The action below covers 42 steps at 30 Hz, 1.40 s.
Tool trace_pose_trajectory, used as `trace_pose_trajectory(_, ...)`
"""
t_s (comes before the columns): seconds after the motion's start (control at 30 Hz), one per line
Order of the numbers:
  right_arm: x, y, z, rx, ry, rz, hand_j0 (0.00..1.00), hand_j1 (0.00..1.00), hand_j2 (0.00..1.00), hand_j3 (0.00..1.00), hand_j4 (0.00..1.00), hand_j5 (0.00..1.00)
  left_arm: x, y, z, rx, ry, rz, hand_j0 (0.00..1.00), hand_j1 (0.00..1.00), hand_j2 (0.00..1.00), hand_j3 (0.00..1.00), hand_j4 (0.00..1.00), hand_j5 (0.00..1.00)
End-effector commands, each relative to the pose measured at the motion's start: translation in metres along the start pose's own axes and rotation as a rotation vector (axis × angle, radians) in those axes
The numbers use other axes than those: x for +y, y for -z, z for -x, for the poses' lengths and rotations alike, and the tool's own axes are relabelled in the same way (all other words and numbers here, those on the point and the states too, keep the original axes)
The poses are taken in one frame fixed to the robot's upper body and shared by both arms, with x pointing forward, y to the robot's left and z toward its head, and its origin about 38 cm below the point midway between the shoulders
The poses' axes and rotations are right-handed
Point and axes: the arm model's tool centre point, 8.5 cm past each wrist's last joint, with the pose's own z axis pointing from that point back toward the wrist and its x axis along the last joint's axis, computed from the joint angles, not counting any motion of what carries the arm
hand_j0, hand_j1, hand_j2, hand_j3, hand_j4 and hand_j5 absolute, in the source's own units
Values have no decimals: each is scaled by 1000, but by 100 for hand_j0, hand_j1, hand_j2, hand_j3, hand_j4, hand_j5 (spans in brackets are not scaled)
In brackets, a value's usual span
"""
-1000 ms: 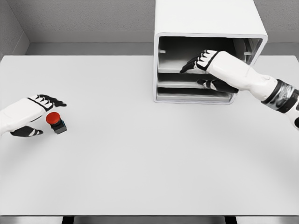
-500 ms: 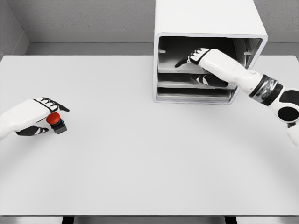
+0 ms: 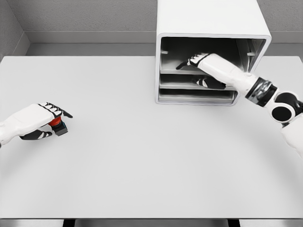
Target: Slide open multi-storey tabletop storage cabinets and put open load switch and slide close multi-storey tabletop storage cabinets
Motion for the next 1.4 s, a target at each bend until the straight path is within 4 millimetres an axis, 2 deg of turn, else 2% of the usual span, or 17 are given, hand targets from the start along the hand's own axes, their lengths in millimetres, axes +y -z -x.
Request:
trace_pose_trajectory(0.0, 2, 0, 1, 3, 4, -5, 72, 72, 72, 72, 72, 72, 0, 1, -1, -3, -6, -2, 71, 71, 71, 71, 71, 71)
trace_pose_trajectory(0.03, 4, 0, 0, 2, 3, -10, 71, 71, 71, 71, 71, 71, 0, 0, 0, -1, -4, -1, 67, 67, 67, 67, 67, 67)
trace_pose_trajectory(0.13, 5, -2, 0, 2, -1, -16, 72, 72, 72, 72, 72, 72, 0, 0, 0, -1, -5, -1, 67, 67, 67, 67, 67, 67)
trace_pose_trajectory(0.27, 5, -3, 0, 3, -3, -19, 72, 72, 72, 72, 72, 72, 0, 0, 0, -1, -5, -1, 58, 58, 58, 58, 58, 58)
trace_pose_trajectory(0.33, -2, -9, -3, -7, -29, -23, 72, 72, 72, 72, 72, 72, 0, 0, 0, 0, -5, -1, 55, 55, 55, 55, 55, 55)
trace_pose_trajectory(0.57, -7, -20, -11, -27, -51, -29, 72, 72, 72, 72, 72, 72, 1, -1, 0, 0, -5, -4, 46, 46, 46, 46, 46, 46)
trace_pose_trajectory(0.93, -4, -38, -12, -16, -59, -50, 72, 72, 72, 72, 72, 72, 8, -2, -1, -4, -3, -32, 39, 39, 39, 39, 39, 39)
trace_pose_trajectory(0.97, -2, -45, -10, -6, -58, -62, 72, 72, 72, 72, 72, 72, 9, -3, 0, 0, -2, -35, 39, 39, 39, 39, 39, 39)
trace_pose_trajectory(1.03, -4, -47, -15, -19, -69, -64, 72, 72, 72, 72, 72, 72, 9, -1, -2, -6, -11, -45, 39, 39, 39, 39, 39, 39)
trace_pose_trajectory(1.23, -7, -63, -19, -14, -83, -61, 72, 72, 72, 72, 72, 72, 20, 1, -2, -15, -7, -75, 39, 39, 39, 39, 39, 39)
trace_pose_trajectory(1.37, -5, -64, -21, -18, -79, -65, 73, 73, 73, 73, 73, 73, 28, 1, -1, -18, -2, -94, 39, 39, 39, 39, 39, 39)
